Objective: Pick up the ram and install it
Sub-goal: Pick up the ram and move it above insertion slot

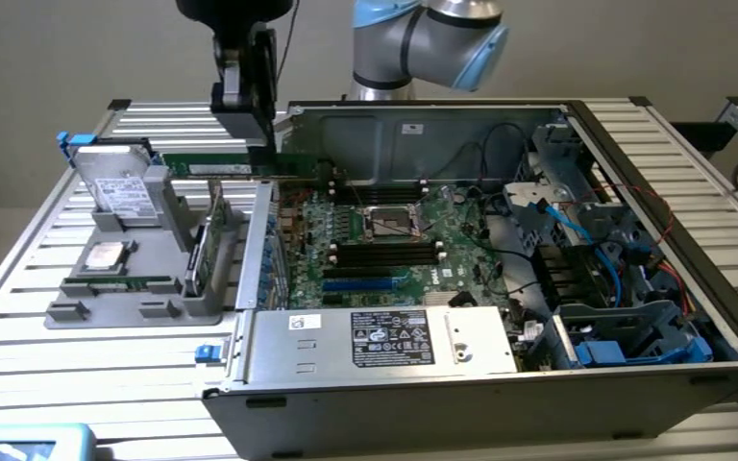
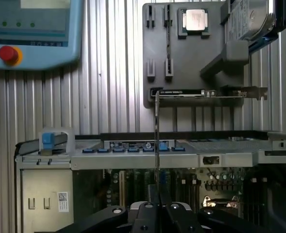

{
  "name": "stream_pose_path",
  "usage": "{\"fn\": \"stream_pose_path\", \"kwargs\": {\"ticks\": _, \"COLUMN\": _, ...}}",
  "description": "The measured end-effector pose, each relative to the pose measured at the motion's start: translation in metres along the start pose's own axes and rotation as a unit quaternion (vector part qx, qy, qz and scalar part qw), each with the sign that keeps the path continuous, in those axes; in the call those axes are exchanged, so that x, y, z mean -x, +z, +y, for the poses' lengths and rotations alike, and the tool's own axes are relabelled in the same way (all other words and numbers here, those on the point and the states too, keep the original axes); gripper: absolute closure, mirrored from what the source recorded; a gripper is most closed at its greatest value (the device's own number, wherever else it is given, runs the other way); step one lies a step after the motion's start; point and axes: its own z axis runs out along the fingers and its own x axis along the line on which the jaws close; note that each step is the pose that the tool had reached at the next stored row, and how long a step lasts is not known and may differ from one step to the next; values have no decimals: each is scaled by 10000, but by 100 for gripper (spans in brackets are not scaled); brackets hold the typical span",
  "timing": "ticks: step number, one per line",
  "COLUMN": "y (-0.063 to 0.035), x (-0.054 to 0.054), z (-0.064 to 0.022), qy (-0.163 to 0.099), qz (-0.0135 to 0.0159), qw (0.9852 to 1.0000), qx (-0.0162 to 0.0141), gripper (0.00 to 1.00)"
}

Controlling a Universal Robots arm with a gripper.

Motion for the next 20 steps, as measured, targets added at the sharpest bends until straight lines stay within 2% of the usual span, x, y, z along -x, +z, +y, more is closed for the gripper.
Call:
{"fn": "stream_pose_path", "kwargs": {"ticks": 12, "y": 22, "x": 49, "z": -544, "qy": -1, "qz": 0, "qw": 10000, "qx": 0, "gripper": 88}}
{"fn": "stream_pose_path", "kwargs": {"ticks": 17, "y": 70, "x": 151, "z": -768, "qy": -1, "qz": 2, "qw": 10000, "qx": 0, "gripper": 88}}
{"fn": "stream_pose_path", "kwargs": {"ticks": 20, "y": 95, "x": 243, "z": -866, "qy": -2, "qz": 6, "qw": 10000, "qx": 0, "gripper": 88}}
